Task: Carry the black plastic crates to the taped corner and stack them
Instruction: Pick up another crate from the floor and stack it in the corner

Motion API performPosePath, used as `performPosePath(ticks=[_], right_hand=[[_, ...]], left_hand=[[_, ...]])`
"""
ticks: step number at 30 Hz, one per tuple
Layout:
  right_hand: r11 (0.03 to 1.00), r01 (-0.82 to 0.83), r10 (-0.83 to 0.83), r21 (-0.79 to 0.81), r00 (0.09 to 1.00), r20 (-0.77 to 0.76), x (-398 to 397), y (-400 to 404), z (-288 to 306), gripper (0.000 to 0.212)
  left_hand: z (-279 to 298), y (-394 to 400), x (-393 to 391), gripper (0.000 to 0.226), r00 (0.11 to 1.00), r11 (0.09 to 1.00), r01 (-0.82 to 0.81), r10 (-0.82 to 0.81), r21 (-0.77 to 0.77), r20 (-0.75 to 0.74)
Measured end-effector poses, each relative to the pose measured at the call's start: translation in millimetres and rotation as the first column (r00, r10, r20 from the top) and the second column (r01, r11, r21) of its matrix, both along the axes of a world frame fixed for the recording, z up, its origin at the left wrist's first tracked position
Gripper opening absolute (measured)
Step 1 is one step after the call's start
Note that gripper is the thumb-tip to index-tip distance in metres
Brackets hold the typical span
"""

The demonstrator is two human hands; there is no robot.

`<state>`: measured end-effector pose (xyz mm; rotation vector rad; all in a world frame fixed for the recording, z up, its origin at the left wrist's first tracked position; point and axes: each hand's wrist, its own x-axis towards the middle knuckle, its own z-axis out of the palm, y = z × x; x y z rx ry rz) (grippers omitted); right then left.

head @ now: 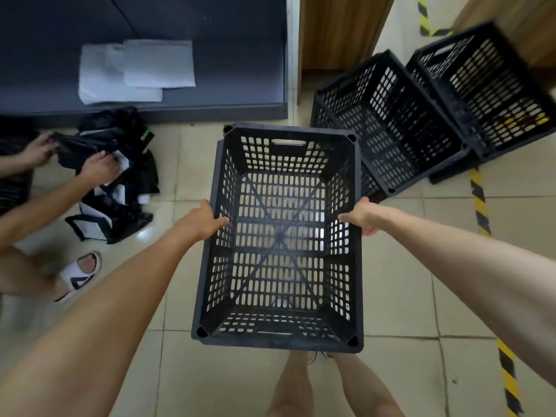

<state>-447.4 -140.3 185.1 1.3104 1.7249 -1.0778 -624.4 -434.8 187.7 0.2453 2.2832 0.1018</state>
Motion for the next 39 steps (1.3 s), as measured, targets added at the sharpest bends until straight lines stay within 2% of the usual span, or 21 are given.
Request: performPosePath(ticks=[2,8,15,18,23,27,32,39], right_hand=[[0.998,-0.055,0.055,0.024,0.998,0.011,2.1,5.0,30.9,0.077],[0.980,-0.152,0.150,0.126,0.988,0.022,26.4,7.8,102.7,0.076],[0.995,0.020,-0.014,0.102,0.998,-0.063,61.4,5.2,174.8,0.077],[0.996,0.076,-0.070,0.049,0.991,-0.114,77.0,9.1,216.7,0.066],[0.991,0.098,-0.085,0.090,0.987,-0.136,117.9,27.4,277.1,0.053],[0.980,0.140,-0.127,0.143,0.987,-0.097,156.6,52.5,295.7,0.064],[0.933,0.311,-0.293,0.180,0.948,-0.123,218.5,88.3,299.6,0.074],[0.894,0.374,-0.355,0.246,0.927,-0.121,322.7,161.4,293.2,0.072]], left_hand=[[30.3,1.9,-2.0,0.061,0.999,1.000,0.022,-0.022,-0.003,-0.026],[112.1,7.7,12.2,0.060,0.996,0.998,0.051,-0.049,0.024,-0.079],[185.7,27.1,32.7,0.048,0.990,0.990,0.134,-0.131,0.049,-0.058],[212.7,46.6,35.4,0.047,0.981,0.978,0.190,-0.185,0.084,-0.067],[259.5,97.0,39.4,0.054,0.924,0.933,0.359,-0.349,0.039,-0.153],[286.3,150.9,51.6,0.066,0.844,0.869,0.495,-0.486,-0.022,-0.226],[303.2,223.6,82.3,0.079,0.774,0.801,0.598,-0.582,-0.012,-0.249],[308.3,354.8,169.2,0.073,0.672,0.705,0.708,-0.687,-0.032,-0.278]])
